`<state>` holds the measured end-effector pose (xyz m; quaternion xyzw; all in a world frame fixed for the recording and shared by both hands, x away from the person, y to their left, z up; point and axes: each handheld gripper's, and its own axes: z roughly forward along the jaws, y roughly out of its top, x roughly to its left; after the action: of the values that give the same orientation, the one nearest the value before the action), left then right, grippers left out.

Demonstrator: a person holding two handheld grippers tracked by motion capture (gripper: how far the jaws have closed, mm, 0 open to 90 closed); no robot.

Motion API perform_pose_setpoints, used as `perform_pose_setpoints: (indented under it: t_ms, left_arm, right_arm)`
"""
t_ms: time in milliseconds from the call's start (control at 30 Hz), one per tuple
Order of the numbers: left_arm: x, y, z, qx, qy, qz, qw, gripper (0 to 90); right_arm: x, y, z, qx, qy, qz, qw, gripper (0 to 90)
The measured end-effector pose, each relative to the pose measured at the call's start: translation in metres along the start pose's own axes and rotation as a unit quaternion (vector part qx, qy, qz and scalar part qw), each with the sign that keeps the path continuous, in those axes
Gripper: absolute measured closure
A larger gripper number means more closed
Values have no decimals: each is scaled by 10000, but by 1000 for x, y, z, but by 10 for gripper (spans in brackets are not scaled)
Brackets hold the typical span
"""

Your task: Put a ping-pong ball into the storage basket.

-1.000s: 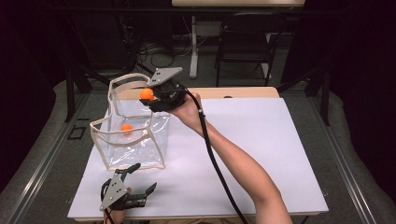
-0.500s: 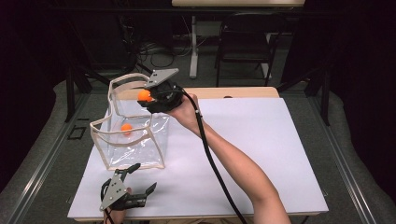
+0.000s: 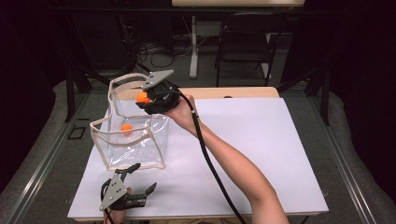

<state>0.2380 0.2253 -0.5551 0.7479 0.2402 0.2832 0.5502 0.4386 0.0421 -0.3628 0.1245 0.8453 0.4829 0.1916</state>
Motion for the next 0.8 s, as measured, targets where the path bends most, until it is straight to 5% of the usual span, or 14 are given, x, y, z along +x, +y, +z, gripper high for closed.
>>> perform_pose_setpoints:
  t_ms: [800]
  left_arm:
    - [-1, 0, -1, -39, 9, -32, 10000, 156]
  right_arm:
    - [-3, -5, 18, 362, -86, 61, 9993, 508]
